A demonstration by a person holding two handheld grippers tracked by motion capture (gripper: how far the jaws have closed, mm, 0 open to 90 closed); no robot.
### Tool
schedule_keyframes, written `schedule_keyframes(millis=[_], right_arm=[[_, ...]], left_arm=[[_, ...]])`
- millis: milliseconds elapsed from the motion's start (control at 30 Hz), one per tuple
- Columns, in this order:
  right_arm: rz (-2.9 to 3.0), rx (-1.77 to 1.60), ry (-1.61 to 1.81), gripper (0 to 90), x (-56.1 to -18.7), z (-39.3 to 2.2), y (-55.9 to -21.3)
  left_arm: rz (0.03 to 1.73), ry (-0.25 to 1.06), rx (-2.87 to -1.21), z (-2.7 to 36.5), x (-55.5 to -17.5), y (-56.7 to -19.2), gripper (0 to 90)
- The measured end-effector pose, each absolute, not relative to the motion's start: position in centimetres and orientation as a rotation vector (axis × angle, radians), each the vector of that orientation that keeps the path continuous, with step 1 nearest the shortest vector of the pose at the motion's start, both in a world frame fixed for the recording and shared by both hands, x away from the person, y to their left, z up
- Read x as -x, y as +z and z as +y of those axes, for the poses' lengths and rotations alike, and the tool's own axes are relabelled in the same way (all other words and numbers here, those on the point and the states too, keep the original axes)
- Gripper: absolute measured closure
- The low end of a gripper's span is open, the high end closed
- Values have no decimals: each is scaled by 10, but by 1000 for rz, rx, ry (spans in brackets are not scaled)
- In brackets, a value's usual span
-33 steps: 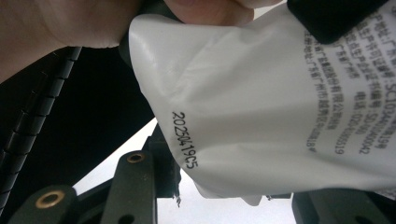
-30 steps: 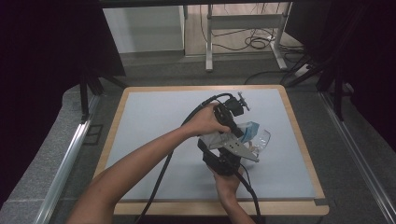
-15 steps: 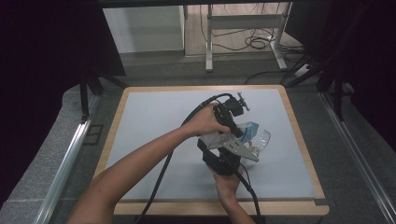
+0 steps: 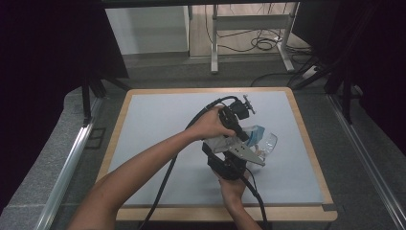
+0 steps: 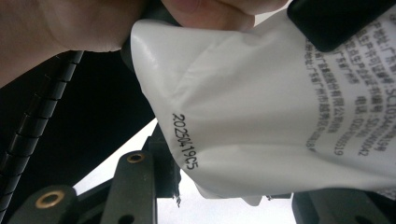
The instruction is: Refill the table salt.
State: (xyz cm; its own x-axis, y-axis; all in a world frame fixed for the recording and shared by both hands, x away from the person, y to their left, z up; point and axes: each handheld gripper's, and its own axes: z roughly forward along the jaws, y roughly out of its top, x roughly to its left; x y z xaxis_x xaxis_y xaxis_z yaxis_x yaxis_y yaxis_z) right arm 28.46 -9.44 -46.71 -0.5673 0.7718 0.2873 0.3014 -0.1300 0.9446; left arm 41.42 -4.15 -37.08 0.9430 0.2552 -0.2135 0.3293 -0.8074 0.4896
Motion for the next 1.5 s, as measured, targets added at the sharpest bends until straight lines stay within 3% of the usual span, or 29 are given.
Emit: schedule_keyframes(millis=[1500], right_arm=[[1789, -1182, 1733, 568, -284, -93, -467]], left_arm=[[415, -187, -2546, -38, -414, -373, 899]])
